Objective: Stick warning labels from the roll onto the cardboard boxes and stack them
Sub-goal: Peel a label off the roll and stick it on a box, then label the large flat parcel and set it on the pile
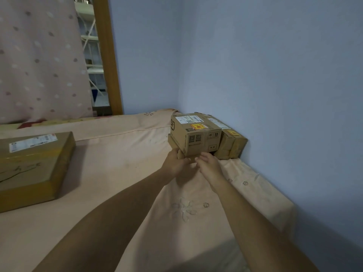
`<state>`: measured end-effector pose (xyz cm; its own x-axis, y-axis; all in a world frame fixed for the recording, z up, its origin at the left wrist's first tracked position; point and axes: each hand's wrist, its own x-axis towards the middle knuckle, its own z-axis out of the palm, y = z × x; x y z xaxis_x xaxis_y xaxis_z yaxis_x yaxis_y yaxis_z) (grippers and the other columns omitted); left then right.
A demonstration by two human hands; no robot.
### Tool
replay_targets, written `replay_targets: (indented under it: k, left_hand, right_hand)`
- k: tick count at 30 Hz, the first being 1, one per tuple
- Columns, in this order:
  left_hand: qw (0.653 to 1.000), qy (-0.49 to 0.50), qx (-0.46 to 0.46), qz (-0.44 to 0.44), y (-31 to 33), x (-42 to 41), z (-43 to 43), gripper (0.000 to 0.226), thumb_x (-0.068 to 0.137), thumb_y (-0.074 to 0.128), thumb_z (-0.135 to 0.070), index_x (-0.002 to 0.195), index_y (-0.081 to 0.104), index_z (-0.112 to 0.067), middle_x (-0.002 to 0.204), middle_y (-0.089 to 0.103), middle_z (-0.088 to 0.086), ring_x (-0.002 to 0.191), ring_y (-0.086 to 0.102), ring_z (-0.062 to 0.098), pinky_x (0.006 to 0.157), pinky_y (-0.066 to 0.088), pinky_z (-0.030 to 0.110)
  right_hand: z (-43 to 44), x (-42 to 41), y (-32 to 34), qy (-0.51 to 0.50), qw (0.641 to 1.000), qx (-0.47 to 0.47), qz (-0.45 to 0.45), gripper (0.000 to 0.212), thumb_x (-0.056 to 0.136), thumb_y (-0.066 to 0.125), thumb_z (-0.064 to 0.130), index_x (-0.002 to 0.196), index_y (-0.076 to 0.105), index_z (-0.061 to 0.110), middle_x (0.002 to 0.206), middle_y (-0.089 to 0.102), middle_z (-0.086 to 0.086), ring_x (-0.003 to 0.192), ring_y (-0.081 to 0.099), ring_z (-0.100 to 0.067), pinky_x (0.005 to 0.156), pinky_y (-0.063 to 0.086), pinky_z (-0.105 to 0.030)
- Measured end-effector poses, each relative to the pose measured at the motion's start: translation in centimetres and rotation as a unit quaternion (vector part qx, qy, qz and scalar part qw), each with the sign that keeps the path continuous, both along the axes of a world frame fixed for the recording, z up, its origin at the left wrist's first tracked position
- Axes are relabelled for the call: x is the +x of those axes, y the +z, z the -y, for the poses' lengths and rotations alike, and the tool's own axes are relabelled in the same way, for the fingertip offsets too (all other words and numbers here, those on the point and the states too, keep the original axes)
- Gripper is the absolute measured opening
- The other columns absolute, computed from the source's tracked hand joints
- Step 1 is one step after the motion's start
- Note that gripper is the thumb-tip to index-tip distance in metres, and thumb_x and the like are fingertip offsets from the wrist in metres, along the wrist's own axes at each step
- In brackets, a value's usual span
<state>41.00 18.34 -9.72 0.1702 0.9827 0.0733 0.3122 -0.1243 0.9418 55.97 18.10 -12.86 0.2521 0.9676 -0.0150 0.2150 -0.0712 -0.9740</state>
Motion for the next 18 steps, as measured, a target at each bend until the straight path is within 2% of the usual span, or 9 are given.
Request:
replay_targets:
  k: [2, 5, 8, 13, 18]
  left_hand:
    - [0.999, 0.015, 0.006, -0.041, 0.5, -0.9, 0.6, 0.048, 0.095, 0.066, -0.015, 0.140, 0.049, -0.013, 0.129, 0.055, 0.001, 0.103, 0.053, 0.011, 0.063, 0.040, 0.009]
    - [0.991, 0.039, 0.028, -0.122, 1.5, -2.7, 1.4, 0.054, 0.098, 0.063, -0.026, 0.147, 0.047, -0.011, 0.150, 0.047, 0.008, 0.131, 0.048, 0.024, 0.091, 0.038, 0.021]
    - [0.975, 0.047, 0.041, -0.214, 2.0, -5.2, 2.0, 0.057, 0.100, 0.058, -0.036, 0.150, 0.044, -0.013, 0.156, 0.042, 0.010, 0.140, 0.042, 0.027, 0.111, 0.037, 0.035]
    - [0.943, 0.081, 0.067, -0.316, 4.1, -10.6, 4.4, 0.057, 0.101, 0.052, -0.044, 0.150, 0.044, -0.016, 0.154, 0.043, 0.008, 0.142, 0.036, 0.027, 0.112, 0.039, 0.045]
    - [0.907, 0.138, 0.078, -0.390, 6.0, -17.6, 7.4, 0.056, 0.102, 0.048, -0.044, 0.151, 0.043, -0.017, 0.151, 0.046, 0.007, 0.140, 0.039, 0.027, 0.108, 0.042, 0.044]
  right_hand:
    - [0.6, -0.7, 0.7, 0.018, 1.000, -0.002, 0.009, 0.050, 0.100, 0.063, 0.027, 0.146, 0.051, 0.017, 0.143, 0.059, -0.003, 0.125, 0.059, -0.019, 0.111, 0.047, -0.042]
    - [1.8, -2.0, 2.3, 0.037, 0.998, -0.005, 0.056, 0.049, 0.101, 0.060, 0.031, 0.147, 0.052, 0.017, 0.142, 0.060, 0.000, 0.126, 0.058, -0.018, 0.109, 0.046, -0.038]
    - [3.3, -3.6, 3.8, 0.066, 0.992, -0.005, 0.109, 0.041, 0.104, 0.053, 0.035, 0.142, 0.056, 0.021, 0.140, 0.062, 0.001, 0.124, 0.057, -0.018, 0.109, 0.045, -0.039]
    - [4.7, -7.6, 6.1, 0.107, 0.975, 0.000, 0.195, 0.050, 0.104, 0.050, 0.041, 0.149, 0.051, 0.021, 0.155, 0.048, -0.001, 0.141, 0.045, -0.024, 0.114, 0.038, -0.039]
    - [6.4, -13.8, 8.4, 0.156, 0.961, 0.015, 0.227, 0.052, 0.104, 0.049, 0.047, 0.150, 0.049, 0.023, 0.158, 0.044, 0.000, 0.142, 0.044, -0.023, 0.104, 0.036, -0.031]
